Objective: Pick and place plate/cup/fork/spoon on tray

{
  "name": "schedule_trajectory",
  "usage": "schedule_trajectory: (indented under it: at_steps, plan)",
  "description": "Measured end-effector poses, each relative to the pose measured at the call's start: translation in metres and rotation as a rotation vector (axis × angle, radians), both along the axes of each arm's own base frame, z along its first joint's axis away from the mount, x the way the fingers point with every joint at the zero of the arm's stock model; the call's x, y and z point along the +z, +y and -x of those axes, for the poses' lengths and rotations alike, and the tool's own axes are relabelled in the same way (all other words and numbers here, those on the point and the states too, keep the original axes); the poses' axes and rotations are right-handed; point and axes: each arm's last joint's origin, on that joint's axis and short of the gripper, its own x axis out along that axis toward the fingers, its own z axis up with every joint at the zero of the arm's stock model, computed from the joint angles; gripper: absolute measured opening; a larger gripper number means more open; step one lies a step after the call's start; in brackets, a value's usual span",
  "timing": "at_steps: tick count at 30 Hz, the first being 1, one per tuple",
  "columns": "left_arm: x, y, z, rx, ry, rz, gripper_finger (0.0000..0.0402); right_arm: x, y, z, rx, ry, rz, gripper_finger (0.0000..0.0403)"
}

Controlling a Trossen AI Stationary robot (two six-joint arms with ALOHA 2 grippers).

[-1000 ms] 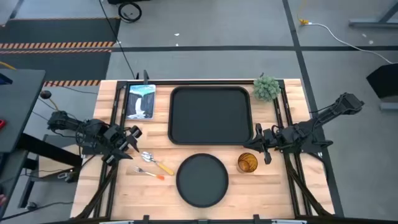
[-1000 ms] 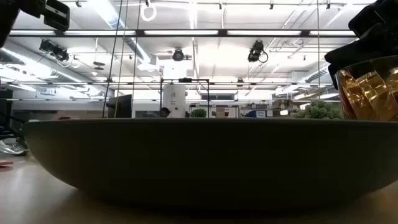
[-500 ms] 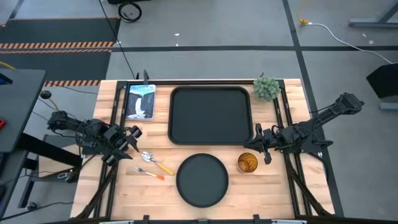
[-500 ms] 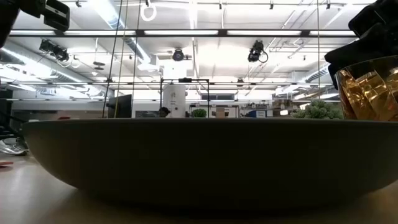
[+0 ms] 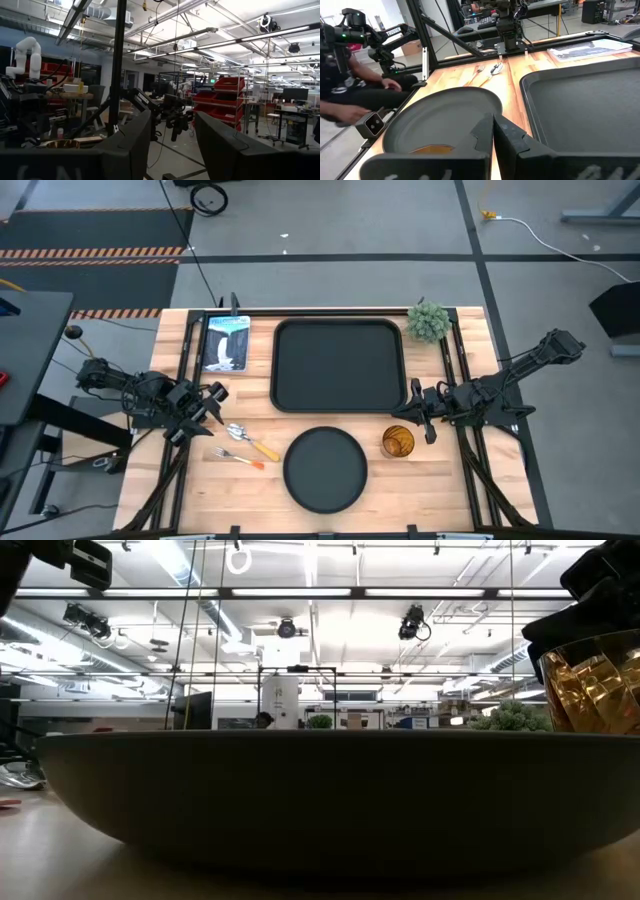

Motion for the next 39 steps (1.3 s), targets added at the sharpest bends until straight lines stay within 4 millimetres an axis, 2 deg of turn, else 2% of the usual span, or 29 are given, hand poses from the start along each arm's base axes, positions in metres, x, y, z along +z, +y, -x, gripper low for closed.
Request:
schedule_trajectory:
  at_steps: [23,30,39]
  plan:
    - [0.0000,0.0000,0.0000,0.001,-0.001,-0.002,0.0162,0.0000,0.0000,0.0000,0.000,0.000,0.000,0.0020]
    - [0.0043,0.0006,0.0020,0.032,-0.086,-0.041,0.0162,0.0000,0.0000,0.0000,0.000,0.000,0.000,0.0020]
    - [0.0023,0.0003,0.0010,0.012,-0.040,-0.015,0.0162,-0.0001,0.0000,0.0000,0.000,0.001,0.000,0.0020]
